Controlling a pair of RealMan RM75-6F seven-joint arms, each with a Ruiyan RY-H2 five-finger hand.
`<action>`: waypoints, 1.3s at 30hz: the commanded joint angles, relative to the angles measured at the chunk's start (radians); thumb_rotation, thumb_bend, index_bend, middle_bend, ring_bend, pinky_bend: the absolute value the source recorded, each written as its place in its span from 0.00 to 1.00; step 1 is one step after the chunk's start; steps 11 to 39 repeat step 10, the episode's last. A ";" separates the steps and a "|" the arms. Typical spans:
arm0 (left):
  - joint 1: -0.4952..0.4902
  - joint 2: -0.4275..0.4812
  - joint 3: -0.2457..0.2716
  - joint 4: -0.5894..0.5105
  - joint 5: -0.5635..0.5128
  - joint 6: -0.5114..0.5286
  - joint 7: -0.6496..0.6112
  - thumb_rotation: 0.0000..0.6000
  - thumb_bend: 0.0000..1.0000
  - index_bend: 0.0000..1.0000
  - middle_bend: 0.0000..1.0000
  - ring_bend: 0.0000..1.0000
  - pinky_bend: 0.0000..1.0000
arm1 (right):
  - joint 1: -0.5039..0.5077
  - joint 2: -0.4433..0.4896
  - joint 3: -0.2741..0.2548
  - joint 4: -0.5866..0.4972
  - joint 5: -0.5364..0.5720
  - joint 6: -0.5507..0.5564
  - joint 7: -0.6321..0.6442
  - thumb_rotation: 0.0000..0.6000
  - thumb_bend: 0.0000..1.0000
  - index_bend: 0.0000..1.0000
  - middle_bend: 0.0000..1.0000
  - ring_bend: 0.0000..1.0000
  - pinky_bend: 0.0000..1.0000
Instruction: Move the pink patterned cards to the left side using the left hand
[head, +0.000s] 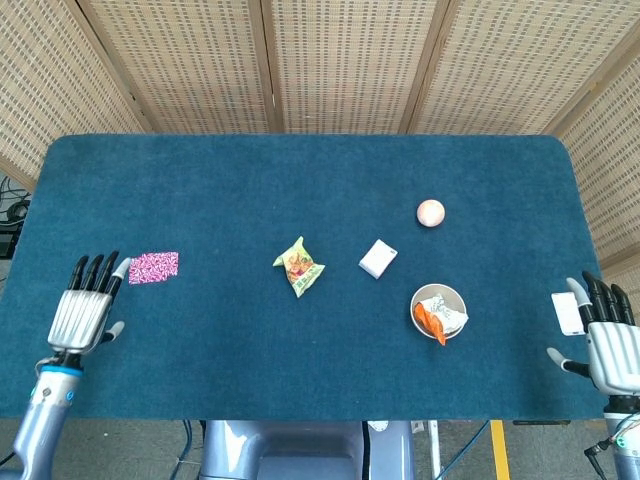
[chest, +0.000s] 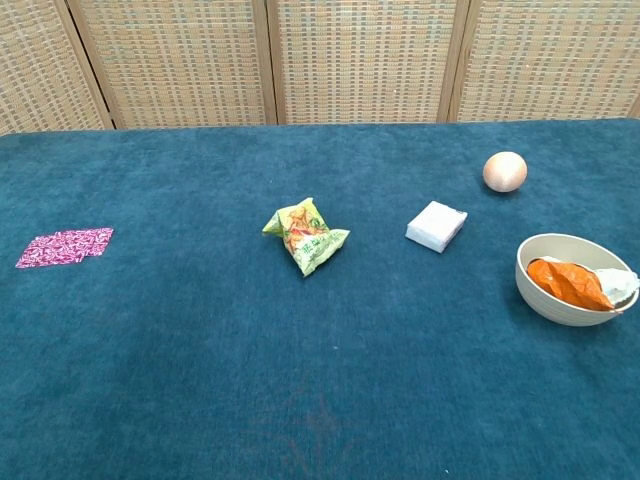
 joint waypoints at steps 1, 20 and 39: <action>0.042 0.027 0.029 -0.025 0.027 0.027 -0.035 1.00 0.20 0.00 0.00 0.00 0.00 | -0.002 -0.005 0.001 0.002 -0.004 0.008 -0.007 1.00 0.13 0.00 0.00 0.00 0.00; 0.121 0.052 0.043 0.018 0.091 0.101 -0.130 1.00 0.20 0.00 0.00 0.00 0.00 | -0.003 -0.009 0.005 0.001 0.003 0.009 -0.023 1.00 0.13 0.00 0.00 0.00 0.00; 0.121 0.052 0.043 0.018 0.091 0.101 -0.130 1.00 0.20 0.00 0.00 0.00 0.00 | -0.003 -0.009 0.005 0.001 0.003 0.009 -0.023 1.00 0.13 0.00 0.00 0.00 0.00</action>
